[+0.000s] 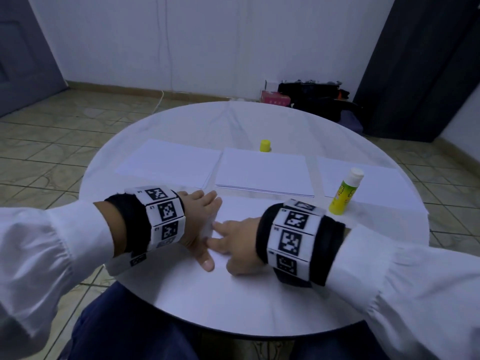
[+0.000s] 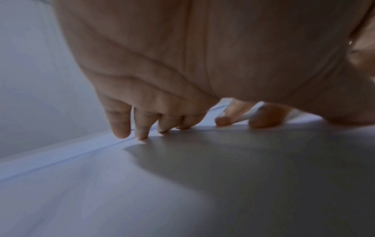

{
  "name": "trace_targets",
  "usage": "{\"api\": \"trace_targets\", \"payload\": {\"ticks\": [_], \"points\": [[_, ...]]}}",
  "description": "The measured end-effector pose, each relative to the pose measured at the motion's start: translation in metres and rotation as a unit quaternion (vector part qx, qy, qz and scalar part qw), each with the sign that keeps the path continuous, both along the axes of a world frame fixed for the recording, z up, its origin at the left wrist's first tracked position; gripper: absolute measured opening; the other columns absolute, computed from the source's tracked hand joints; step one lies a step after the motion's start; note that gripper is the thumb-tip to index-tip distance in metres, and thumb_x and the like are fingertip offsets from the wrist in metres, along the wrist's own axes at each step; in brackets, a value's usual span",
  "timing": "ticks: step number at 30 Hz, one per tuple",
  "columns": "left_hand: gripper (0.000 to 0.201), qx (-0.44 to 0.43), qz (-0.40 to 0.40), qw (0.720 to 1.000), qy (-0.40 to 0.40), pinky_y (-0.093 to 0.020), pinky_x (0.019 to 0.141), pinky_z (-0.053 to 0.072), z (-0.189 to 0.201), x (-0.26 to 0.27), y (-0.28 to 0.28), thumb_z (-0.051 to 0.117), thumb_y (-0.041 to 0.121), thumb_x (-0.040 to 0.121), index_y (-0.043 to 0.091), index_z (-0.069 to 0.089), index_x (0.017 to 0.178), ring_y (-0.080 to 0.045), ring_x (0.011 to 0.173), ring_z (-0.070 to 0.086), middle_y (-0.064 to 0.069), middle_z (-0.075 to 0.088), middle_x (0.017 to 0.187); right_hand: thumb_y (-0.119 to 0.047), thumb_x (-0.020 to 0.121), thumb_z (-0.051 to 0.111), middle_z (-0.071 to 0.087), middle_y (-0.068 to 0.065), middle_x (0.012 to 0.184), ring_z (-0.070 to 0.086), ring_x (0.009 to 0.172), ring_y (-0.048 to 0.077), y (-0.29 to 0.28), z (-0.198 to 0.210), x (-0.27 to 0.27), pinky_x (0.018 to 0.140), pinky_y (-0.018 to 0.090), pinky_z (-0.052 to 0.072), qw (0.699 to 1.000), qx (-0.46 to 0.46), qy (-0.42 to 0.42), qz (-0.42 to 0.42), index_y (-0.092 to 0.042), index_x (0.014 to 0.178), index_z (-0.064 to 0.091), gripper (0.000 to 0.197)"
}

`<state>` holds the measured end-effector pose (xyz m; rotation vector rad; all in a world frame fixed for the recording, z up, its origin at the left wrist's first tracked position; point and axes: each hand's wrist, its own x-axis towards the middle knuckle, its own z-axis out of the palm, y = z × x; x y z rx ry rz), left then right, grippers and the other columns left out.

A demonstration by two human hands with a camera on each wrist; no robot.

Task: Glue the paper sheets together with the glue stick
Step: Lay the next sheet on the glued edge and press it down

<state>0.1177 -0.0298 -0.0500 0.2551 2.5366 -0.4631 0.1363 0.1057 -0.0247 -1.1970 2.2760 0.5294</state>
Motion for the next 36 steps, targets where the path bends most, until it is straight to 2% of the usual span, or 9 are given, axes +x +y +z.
{"api": "trace_targets", "payload": {"ticks": [4, 9, 13, 17, 21, 28, 31, 34, 36], "points": [[0.142, 0.001, -0.001, 1.000, 0.002, -0.047, 0.119, 0.010, -0.002, -0.002, -0.002, 0.060, 0.084, 0.057, 0.010, -0.017, 0.150, -0.026, 0.148, -0.007, -0.006, -0.017, 0.159, -0.036, 0.098, 0.043, -0.003, 0.005, 0.159, 0.011, 0.144, 0.025, -0.001, -0.007, -0.014, 0.112, 0.036, 0.019, 1.000, -0.013, 0.004, -0.001, -0.022, 0.153, 0.001, 0.071], [0.141, 0.039, -0.015, 0.999, 0.032, -0.045, 0.119, 0.010, -0.005, 0.000, -0.012, 0.062, 0.085, 0.054, 0.013, -0.009, 0.152, -0.023, 0.148, -0.005, -0.001, -0.008, 0.160, -0.048, 0.080, 0.069, -0.018, 0.003, 0.158, -0.010, 0.146, 0.017, 0.053, -0.009, -0.051, 0.116, 0.034, -0.002, 0.994, -0.007, -0.029, -0.109, -0.018, 0.151, -0.011, 0.110], [0.142, 0.049, -0.020, 0.998, 0.034, -0.044, 0.119, 0.007, -0.005, 0.000, -0.013, 0.060, 0.087, 0.052, 0.014, -0.009, 0.152, -0.022, 0.148, -0.007, 0.000, -0.006, 0.160, -0.044, 0.068, 0.081, -0.026, -0.004, 0.155, -0.017, 0.144, 0.012, 0.101, -0.006, -0.060, 0.118, 0.039, -0.002, 0.984, 0.041, -0.032, -0.170, -0.020, 0.148, -0.020, 0.131], [0.170, 0.058, -0.033, 0.998, 0.021, -0.040, 0.119, 0.008, -0.003, -0.002, -0.014, 0.016, 0.103, 0.007, 0.016, -0.006, 0.151, -0.020, 0.147, -0.004, 0.001, -0.003, 0.158, -0.042, 0.066, 0.082, -0.026, -0.003, 0.155, -0.015, 0.145, 0.012, 0.121, -0.003, -0.058, 0.119, 0.038, 0.002, 0.979, 0.065, -0.025, -0.192, -0.018, 0.147, -0.023, 0.135], [0.174, 0.055, -0.042, 0.997, 0.040, -0.039, 0.118, 0.012, -0.006, -0.004, -0.016, 0.006, 0.102, -0.001, 0.015, 0.003, 0.150, -0.017, 0.145, 0.004, 0.001, 0.008, 0.155, -0.042, 0.065, 0.083, -0.015, 0.005, 0.158, -0.004, 0.146, 0.018, 0.120, -0.001, -0.056, 0.116, 0.035, 0.010, 0.978, 0.069, 0.013, -0.196, -0.011, 0.149, -0.019, 0.136], [0.179, 0.078, 0.002, 0.996, 0.036, -0.039, 0.119, 0.014, -0.006, -0.008, -0.011, 0.015, 0.102, -0.005, 0.019, -0.007, 0.151, -0.017, 0.146, 0.010, 0.001, 0.013, 0.156, -0.049, 0.056, 0.085, -0.017, 0.007, 0.157, -0.004, 0.147, 0.021, 0.111, -0.010, -0.066, 0.116, 0.045, 0.010, 0.975, 0.104, 0.049, -0.192, -0.013, 0.147, -0.023, 0.146], [0.178, 0.124, 0.038, 0.991, 0.040, -0.040, 0.117, 0.018, -0.003, -0.007, -0.007, 0.032, 0.102, -0.002, 0.022, -0.010, 0.151, -0.020, 0.144, 0.016, 0.000, 0.018, 0.155, -0.051, 0.055, 0.085, -0.019, 0.008, 0.157, -0.005, 0.147, 0.021, 0.110, -0.014, -0.068, 0.116, 0.047, 0.008, 0.974, 0.109, 0.058, -0.192, -0.014, 0.146, -0.024, 0.148], [0.152, 0.215, 0.134, 0.967, 0.039, -0.036, 0.117, 0.018, 0.008, -0.001, 0.000, 0.080, 0.073, 0.040, 0.028, -0.013, 0.151, -0.019, 0.144, 0.018, 0.002, 0.017, 0.157, -0.051, 0.052, 0.086, -0.019, 0.008, 0.157, -0.005, 0.147, 0.023, 0.112, -0.017, -0.069, 0.116, 0.049, 0.009, 0.974, 0.095, 0.058, -0.196, -0.014, 0.146, -0.025, 0.151], [0.136, 0.293, 0.194, 0.935, 0.039, -0.035, 0.116, 0.023, 0.011, 0.003, 0.001, 0.086, 0.048, 0.060, 0.032, -0.014, 0.150, -0.018, 0.142, 0.025, 0.004, 0.020, 0.156, -0.049, 0.051, 0.088, -0.018, 0.008, 0.157, -0.005, 0.146, 0.024, 0.115, -0.017, -0.068, 0.117, 0.048, 0.009, 0.976, 0.069, 0.053, -0.199, -0.015, 0.146, -0.025, 0.152]]}}
